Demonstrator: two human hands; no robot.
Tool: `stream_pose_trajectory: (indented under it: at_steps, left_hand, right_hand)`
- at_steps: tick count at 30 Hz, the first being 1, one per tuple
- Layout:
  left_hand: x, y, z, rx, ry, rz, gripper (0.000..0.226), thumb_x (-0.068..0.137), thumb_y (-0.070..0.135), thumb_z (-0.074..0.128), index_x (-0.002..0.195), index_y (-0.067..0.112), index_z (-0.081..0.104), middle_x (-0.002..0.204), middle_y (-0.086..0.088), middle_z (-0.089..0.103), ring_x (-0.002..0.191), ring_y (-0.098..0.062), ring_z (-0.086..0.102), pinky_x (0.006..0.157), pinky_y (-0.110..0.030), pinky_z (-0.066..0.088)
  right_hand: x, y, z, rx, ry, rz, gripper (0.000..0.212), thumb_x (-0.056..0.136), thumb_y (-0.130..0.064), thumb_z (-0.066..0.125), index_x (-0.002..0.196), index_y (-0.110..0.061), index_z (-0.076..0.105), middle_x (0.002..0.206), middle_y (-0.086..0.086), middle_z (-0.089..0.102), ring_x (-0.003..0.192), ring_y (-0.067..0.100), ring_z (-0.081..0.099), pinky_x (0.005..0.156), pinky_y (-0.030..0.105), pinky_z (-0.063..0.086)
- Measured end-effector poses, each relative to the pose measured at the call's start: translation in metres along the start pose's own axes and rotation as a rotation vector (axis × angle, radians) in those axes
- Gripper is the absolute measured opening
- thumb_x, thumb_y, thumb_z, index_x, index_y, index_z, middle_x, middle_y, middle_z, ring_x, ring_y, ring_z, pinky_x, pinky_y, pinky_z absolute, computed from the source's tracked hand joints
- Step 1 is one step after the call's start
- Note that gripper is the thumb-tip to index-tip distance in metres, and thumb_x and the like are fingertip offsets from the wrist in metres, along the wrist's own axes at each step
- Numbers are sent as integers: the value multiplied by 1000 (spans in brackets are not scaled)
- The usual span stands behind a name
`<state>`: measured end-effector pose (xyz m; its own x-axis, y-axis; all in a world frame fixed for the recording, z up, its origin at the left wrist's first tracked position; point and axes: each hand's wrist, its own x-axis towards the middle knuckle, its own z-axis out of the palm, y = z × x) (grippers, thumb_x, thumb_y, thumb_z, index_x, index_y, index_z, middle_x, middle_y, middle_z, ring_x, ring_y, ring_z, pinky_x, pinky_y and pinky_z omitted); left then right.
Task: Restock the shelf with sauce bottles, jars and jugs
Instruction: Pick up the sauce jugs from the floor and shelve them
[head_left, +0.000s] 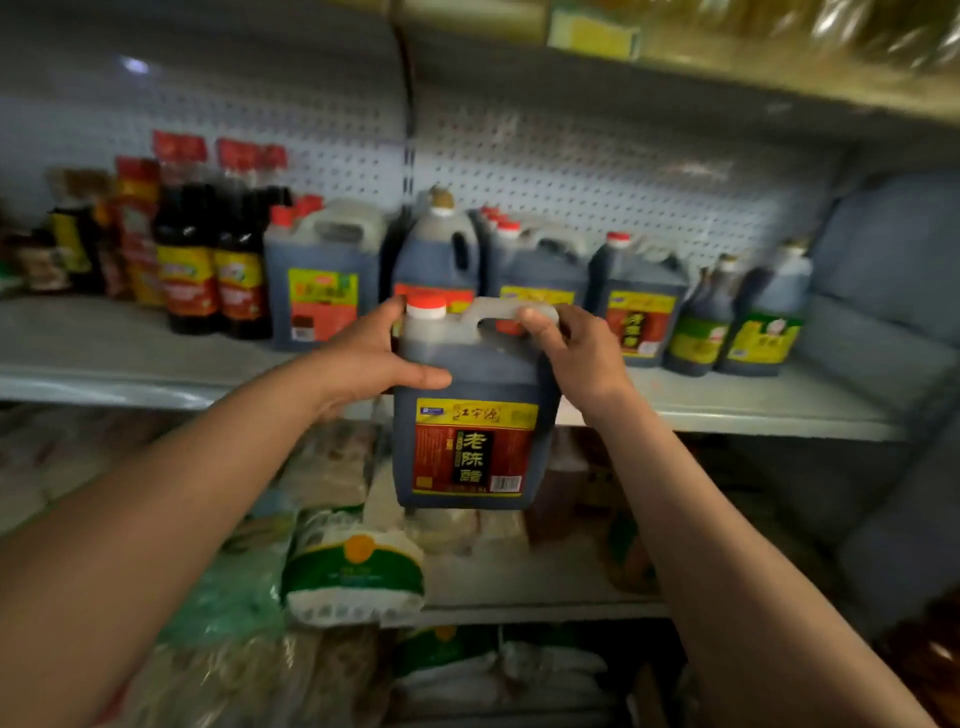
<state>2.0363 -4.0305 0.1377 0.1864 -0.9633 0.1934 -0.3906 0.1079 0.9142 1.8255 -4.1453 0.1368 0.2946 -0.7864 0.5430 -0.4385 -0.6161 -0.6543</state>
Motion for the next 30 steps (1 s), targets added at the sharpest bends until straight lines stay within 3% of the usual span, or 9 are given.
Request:
stream_pose_trajectory:
  at_steps: [5, 9, 12, 15, 19, 24, 26, 28, 30]
  left_hand:
    - [71, 65, 54, 13, -45, 80, 78, 70, 13, 87, 130, 33, 43, 115, 15, 62, 102, -5, 61, 91, -31, 53]
    - [133, 81, 109, 44, -37, 117, 88, 62, 20, 92, 136, 27, 45, 126, 7, 64, 111, -12, 62, 98, -37, 52]
    - [172, 88, 151, 44, -38, 97, 91, 65, 19, 91, 141, 26, 41, 128, 7, 61, 111, -11, 59, 93, -29, 51]
    - [209, 86, 184, 72, -16, 92, 90, 66, 19, 90, 141, 26, 40, 129, 6, 59, 114, -12, 56, 94, -28, 47]
    - [246, 73, 203, 164, 31, 49, 97, 61, 26, 93, 142, 29, 40, 134, 4, 59, 121, -18, 56, 104, -43, 46]
    - [264, 64, 207, 199, 80, 15, 93, 63, 25, 92, 141, 28, 42, 133, 6, 59, 120, -15, 55, 104, -40, 46]
    - [268, 64, 204, 189, 72, 0, 95, 62, 26, 92, 142, 29, 42, 134, 8, 58, 120, -14, 55, 105, -40, 46]
    - [271, 65, 203, 173, 65, -18, 99, 60, 26, 93, 144, 28, 41, 133, 8, 60, 119, -14, 57, 104, -40, 47]
    - [273, 65, 203, 192, 68, -39, 104, 55, 30, 95, 144, 30, 41, 131, 8, 61, 118, -14, 58, 103, -40, 49]
  right_hand:
    - [61, 37, -80, -16, 58, -9, 50, 95, -59, 55, 94, -11, 68, 94, 9, 71, 91, 28, 66, 78, 49, 52]
    - [102, 85, -127, -30, 55, 4, 45, 97, -52, 55, 95, -9, 68, 87, 8, 69, 81, 20, 60, 70, 36, 47]
    - [127, 128, -150, -33, 45, 24, 41, 98, -47, 56, 96, -8, 69, 84, 6, 67, 73, 11, 57, 62, 23, 43]
    - [153, 169, -160, -7, 50, 36, 39, 98, -46, 57, 96, -9, 68, 91, 11, 71, 88, 25, 65, 72, 37, 49]
    - [176, 206, -153, 73, 9, 63, 34, 98, -44, 58, 103, -12, 69, 96, 6, 71, 94, 24, 66, 76, 35, 51]
    - [191, 228, -141, 127, -42, 67, 34, 97, -43, 60, 115, -14, 66, 103, -2, 68, 101, 17, 64, 81, 27, 51]
    - [192, 238, -148, 263, -194, 17, 48, 92, -39, 70, 135, -21, 55, 127, -5, 63, 118, 10, 60, 96, 28, 53]
    - [190, 252, -153, 304, -340, -55, 89, 79, -40, 83, 153, -33, 34, 152, -8, 44, 137, 10, 46, 109, 32, 46]
    - [189, 259, -152, 193, -360, -116, 116, 64, -48, 90, 157, -41, 19, 158, -11, 33, 144, 13, 38, 114, 38, 42]
